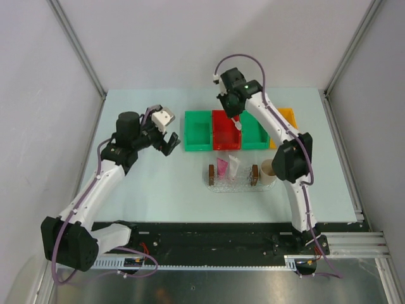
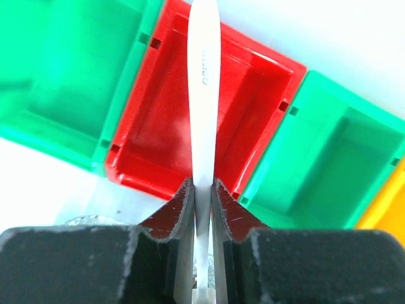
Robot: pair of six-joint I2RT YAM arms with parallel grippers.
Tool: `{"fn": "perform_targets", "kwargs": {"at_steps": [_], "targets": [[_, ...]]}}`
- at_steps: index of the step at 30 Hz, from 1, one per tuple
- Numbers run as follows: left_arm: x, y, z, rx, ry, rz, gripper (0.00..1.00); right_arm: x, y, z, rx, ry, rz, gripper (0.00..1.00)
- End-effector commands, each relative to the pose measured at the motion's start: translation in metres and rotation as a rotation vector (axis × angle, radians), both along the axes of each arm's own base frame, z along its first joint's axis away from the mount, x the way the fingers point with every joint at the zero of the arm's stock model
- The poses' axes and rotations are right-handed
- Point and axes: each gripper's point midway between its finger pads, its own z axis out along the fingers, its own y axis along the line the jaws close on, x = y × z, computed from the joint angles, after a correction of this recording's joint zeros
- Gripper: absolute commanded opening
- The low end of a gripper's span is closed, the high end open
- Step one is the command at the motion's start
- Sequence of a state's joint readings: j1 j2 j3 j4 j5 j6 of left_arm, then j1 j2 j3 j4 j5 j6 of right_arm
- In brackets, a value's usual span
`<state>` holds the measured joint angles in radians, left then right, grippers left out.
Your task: Prepare toiletry sets of a toothbrush and toothpaste on the tray
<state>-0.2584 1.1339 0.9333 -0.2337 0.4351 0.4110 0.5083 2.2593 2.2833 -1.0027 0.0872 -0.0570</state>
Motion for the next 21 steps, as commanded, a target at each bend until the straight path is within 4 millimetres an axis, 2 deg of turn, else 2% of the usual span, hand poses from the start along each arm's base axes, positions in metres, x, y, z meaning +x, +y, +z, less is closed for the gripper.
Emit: {"fn": "perform_targets", "kwargs": {"at_steps": [1,2,4,6,7,9,10,15,21], "targets": [[0.009,-0.015,0.052,-0.032,-0.134,-0.077,1.00,-0.023,0.010,0.092,0.146,-0.093,0.114,0.00],[0.009,-0.018,0.063,-0.028,-0.163,-0.085,1.00,-0.029,0.014,0.099,0.168,-0.092,0.143,0.00],[0.011,-0.022,0.071,0.026,-0.225,-0.086,1.00,-0.047,0.023,0.112,0.219,-0.076,0.231,0.00],[0.009,-0.027,0.082,0.078,-0.291,-0.091,1.00,-0.064,0.030,0.116,0.236,-0.044,0.286,0.00],[0.004,-0.037,0.084,0.126,-0.338,-0.130,1.00,-0.075,0.036,0.120,0.265,-0.028,0.337,0.00],[0.004,-0.040,0.089,0.192,-0.393,-0.120,1.00,-0.093,0.043,0.120,0.289,0.020,0.398,0.00],[-0.002,-0.049,0.092,0.236,-0.442,-0.160,1.00,-0.104,0.050,0.121,0.322,0.049,0.454,0.00],[-0.009,-0.059,0.099,0.375,-0.553,-0.187,1.00,-0.139,0.064,0.120,0.394,0.148,0.578,0.00],[-0.017,-0.072,0.091,0.487,-0.618,-0.242,1.00,-0.163,0.072,0.119,0.464,0.233,0.673,0.00]]}}
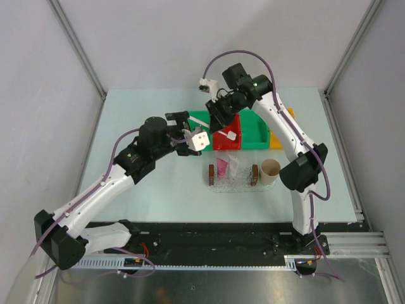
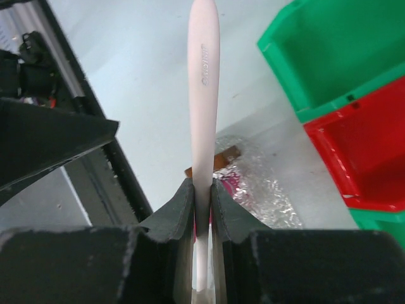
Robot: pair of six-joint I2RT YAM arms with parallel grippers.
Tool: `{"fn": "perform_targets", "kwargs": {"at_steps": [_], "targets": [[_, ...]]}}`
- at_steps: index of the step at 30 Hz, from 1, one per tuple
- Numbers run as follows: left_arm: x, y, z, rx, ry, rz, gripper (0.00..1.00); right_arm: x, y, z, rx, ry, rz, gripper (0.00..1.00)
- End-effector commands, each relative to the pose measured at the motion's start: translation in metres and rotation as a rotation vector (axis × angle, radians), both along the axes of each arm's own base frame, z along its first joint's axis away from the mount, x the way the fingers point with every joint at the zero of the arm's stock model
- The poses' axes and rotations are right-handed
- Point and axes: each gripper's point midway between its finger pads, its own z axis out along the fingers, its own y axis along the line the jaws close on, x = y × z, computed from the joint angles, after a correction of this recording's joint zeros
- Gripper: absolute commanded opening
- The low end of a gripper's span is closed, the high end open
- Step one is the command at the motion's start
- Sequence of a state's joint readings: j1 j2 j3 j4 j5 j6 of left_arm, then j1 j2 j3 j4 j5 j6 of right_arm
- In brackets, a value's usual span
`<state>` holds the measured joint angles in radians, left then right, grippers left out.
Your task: Prepare toiletry sets of a toothbrush and toothpaste on the tray
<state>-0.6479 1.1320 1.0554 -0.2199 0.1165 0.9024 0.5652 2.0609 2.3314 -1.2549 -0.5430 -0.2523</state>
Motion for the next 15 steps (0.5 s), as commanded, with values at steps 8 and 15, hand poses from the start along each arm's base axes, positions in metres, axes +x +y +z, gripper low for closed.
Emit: {"fn": "perform_targets", "kwargs": {"at_steps": [8,15], "targets": [[-0.006,-0.007,0.000,0.169,-0.151,-0.055,1.00,-0.047,0.007,0.015,0.096,0.097,0.180,0.00],[-0.009,-0.015,-0.018,0.215,-0.138,-0.102,0.97,-0.059,0.007,0.016,0.117,0.129,0.221,0.00]]}}
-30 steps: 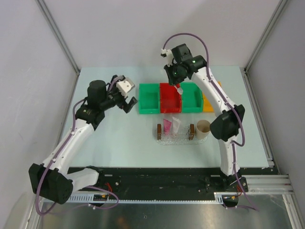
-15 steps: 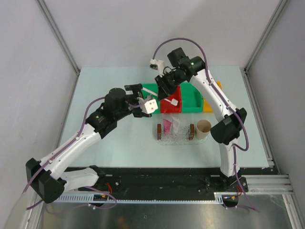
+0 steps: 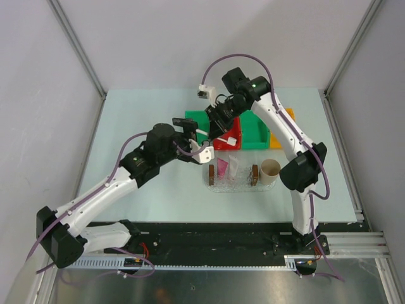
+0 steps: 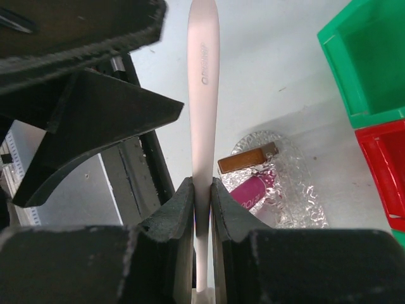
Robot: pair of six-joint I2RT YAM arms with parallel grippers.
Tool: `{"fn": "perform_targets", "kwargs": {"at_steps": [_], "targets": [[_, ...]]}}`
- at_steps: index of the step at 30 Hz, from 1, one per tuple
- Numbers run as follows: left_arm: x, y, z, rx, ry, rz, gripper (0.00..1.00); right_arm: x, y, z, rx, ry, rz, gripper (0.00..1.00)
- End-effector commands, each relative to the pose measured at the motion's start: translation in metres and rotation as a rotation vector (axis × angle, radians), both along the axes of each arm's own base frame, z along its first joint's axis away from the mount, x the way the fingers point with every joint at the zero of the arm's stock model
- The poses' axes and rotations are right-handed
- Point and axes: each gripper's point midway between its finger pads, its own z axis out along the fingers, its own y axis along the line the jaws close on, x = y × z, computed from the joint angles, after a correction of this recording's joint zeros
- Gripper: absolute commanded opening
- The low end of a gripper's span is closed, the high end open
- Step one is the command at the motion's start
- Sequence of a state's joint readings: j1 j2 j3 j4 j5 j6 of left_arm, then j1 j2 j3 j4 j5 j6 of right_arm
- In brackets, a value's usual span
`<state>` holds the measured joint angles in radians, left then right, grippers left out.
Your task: Prepare toiletry sets of a toothbrush and toothpaste on the tray
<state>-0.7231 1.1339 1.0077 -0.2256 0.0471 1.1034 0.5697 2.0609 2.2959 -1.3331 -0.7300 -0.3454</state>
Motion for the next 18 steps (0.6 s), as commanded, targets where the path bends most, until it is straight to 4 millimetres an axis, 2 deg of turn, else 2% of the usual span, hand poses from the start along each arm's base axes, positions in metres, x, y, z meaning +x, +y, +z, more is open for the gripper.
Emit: {"fn": "perform_targets", "kwargs": {"at_steps": [1,7,14,18], "targets": [[0.000,-0.006,-0.002,0.029,-0.029,-0.027,0.97,-0.024,0.000,0.019,0.049,0.017,0.061,0.00],[0.000,-0.012,-0.007,0.031,-0.009,-0.053,0.89,-0.033,0.001,0.020,0.073,0.048,0.097,0.00],[0.001,-0.014,-0.018,0.049,0.007,-0.059,0.67,-0.042,0.001,0.020,0.084,0.065,0.129,0.00],[0.002,-0.015,-0.022,0.056,0.015,-0.059,0.58,-0.047,0.001,0.021,0.086,0.071,0.144,0.00]]}}
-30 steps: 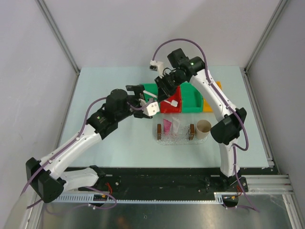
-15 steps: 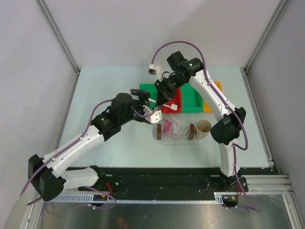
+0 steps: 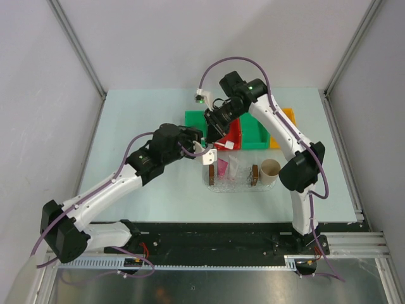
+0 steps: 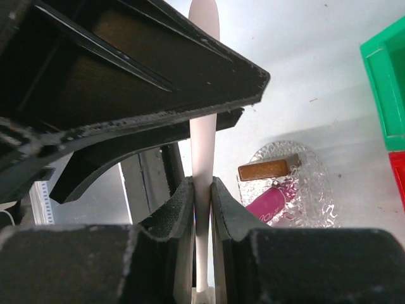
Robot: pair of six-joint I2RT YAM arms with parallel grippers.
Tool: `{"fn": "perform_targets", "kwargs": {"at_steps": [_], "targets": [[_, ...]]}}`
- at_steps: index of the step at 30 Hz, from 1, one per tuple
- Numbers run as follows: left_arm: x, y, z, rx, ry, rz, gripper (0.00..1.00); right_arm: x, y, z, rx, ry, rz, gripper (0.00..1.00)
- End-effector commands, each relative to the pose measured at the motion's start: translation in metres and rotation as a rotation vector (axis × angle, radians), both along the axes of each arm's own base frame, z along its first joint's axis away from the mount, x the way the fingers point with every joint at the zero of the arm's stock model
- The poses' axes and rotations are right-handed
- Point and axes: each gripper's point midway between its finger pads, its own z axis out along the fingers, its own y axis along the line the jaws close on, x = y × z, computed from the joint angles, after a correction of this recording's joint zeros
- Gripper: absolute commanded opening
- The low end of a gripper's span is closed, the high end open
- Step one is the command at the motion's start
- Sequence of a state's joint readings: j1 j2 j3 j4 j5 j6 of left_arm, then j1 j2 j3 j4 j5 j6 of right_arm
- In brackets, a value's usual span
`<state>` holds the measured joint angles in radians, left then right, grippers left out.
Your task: Prepare toiletry sets of a toothbrush and toothpaste on the tray
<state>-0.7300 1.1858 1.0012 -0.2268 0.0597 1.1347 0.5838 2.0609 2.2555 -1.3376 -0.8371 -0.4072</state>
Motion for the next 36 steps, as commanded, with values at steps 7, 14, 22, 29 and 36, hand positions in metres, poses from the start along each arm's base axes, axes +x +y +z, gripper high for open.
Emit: {"fn": "perform_targets", "kwargs": {"at_steps": [7,14,22,29,36], "targets": [[0.001,-0.007,-0.008,0.014,0.000,-0.021,0.41,-0.039,-0.009,0.021,0.013,0.039,0.079,0.00],[0.002,-0.005,-0.010,0.019,0.002,-0.009,0.16,-0.042,-0.011,0.015,-0.010,0.048,0.082,0.00],[-0.002,-0.002,-0.016,0.048,-0.008,-0.008,0.00,-0.039,-0.011,0.015,-0.018,0.033,0.070,0.15],[-0.010,-0.001,-0.021,0.066,-0.016,-0.022,0.00,-0.029,-0.013,0.019,-0.028,0.000,0.025,0.39],[-0.013,0.002,-0.030,0.026,0.042,0.025,0.00,-0.002,-0.029,0.043,0.013,-0.049,-0.080,0.59]]}}
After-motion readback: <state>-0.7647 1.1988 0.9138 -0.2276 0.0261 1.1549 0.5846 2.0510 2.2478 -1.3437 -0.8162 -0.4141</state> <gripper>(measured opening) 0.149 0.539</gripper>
